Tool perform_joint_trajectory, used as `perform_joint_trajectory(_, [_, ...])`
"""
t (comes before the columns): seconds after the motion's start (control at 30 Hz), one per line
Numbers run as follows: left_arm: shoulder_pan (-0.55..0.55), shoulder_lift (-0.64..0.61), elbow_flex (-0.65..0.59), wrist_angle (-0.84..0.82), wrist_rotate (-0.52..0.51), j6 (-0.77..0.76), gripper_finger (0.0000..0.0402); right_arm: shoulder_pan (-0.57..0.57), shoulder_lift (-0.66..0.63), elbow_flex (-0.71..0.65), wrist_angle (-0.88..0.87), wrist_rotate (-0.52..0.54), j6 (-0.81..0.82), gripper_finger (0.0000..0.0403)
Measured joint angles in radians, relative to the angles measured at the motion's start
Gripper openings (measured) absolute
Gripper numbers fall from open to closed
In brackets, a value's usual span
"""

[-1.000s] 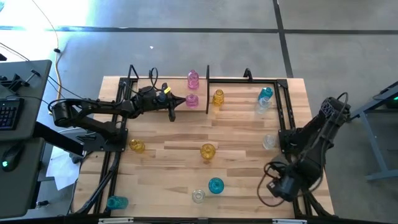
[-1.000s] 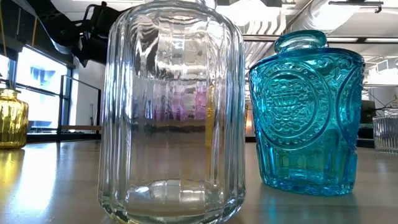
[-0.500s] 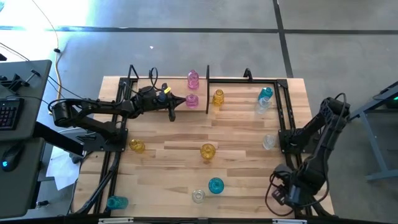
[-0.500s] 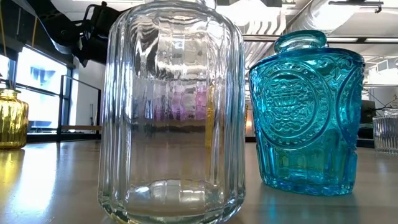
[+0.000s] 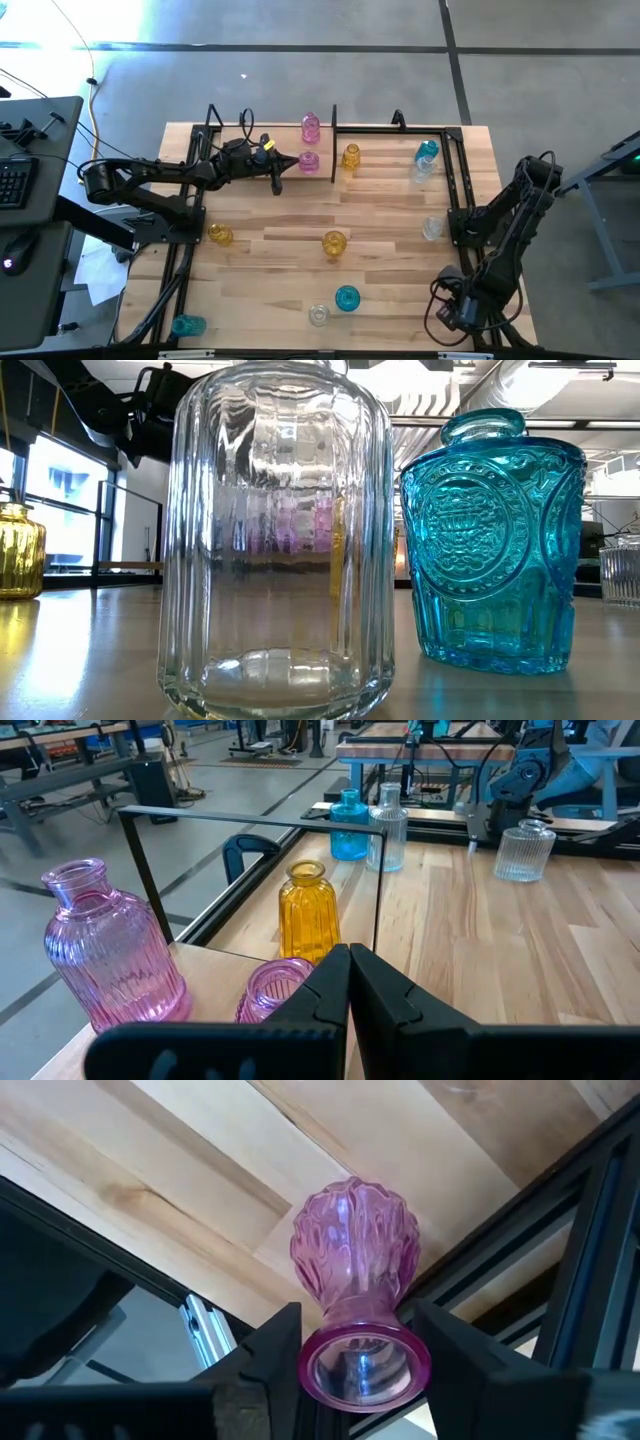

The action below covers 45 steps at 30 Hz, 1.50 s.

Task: Sort vases onto shelf
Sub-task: Put the pink vase on the shelf

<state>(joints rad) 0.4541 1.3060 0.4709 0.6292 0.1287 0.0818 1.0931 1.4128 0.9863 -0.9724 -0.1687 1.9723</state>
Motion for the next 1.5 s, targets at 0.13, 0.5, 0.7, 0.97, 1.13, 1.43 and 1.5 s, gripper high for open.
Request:
perform_joint_trajectory(0.13, [0.000, 0.000, 0.000, 0.000, 0.000, -0.003, 0.0000, 0.000, 0.000, 0.000, 0.000, 0.001, 0.001, 0.0137])
perform_joint_trajectory(0.5, [0.004, 0.000, 0.000, 0.002, -0.001, -0.028, 0.0000, -0.089, 0.004, 0.062, -0.046, 0.003, -0.119, 0.0137])
perform_joint_trajectory(0.7, [0.004, 0.000, 0.000, 0.002, 0.000, -0.037, 0.0000, -0.200, 0.003, 0.139, -0.108, 0.000, -0.261, 0.0136])
perform_joint_trajectory(0.97, [0.004, 0.000, 0.000, -0.016, 0.015, -0.027, 0.0000, -0.427, 0.003, 0.291, -0.293, -0.004, -0.579, 0.0135])
perform_joint_trajectory(1.13, [0.004, 0.000, 0.000, -0.032, 0.021, -0.025, 0.0000, -0.636, 0.002, 0.371, -0.371, 0.022, -0.879, 0.0135])
perform_joint_trajectory(1.43, [0.004, 0.000, 0.000, -0.040, 0.022, -0.024, 0.0000, -1.030, 0.116, 0.561, -0.376, 0.095, -1.489, 0.0135])
perform_joint_trajectory(1.5, [0.004, 0.000, 0.000, -0.047, 0.022, -0.019, 0.0000, -1.091, 0.179, 0.625, -0.378, 0.103, -1.616, 0.0135])
